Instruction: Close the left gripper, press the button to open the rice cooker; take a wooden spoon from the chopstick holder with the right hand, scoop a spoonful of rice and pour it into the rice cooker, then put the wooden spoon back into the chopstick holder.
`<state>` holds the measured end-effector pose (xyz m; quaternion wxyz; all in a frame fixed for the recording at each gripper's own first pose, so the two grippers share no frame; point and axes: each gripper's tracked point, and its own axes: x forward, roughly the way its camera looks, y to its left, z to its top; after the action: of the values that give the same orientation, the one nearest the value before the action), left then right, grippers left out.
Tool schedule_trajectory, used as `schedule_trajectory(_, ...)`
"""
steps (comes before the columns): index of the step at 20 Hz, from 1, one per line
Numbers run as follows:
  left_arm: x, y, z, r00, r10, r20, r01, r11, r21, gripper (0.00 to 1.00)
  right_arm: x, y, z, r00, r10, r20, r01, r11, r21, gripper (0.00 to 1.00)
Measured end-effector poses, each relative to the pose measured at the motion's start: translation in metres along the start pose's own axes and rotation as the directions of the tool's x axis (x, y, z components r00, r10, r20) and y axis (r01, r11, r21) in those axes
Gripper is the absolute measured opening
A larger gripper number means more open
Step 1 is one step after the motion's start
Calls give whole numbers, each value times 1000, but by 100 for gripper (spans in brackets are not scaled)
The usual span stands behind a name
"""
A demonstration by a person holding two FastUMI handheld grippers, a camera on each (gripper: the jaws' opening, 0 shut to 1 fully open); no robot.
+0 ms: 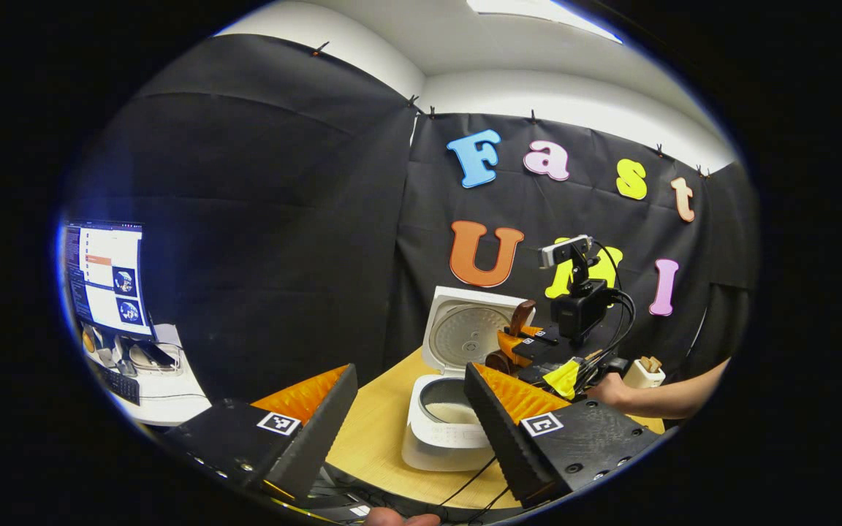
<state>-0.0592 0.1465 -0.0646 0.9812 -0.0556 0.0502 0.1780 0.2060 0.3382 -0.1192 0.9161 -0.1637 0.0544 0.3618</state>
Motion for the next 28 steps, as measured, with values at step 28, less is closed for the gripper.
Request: schedule_trajectory(28,48,-146,-23,950,-306,-55,309,950,46,94,-316,-327,-156,802,-496,-332,585,540,605,9)
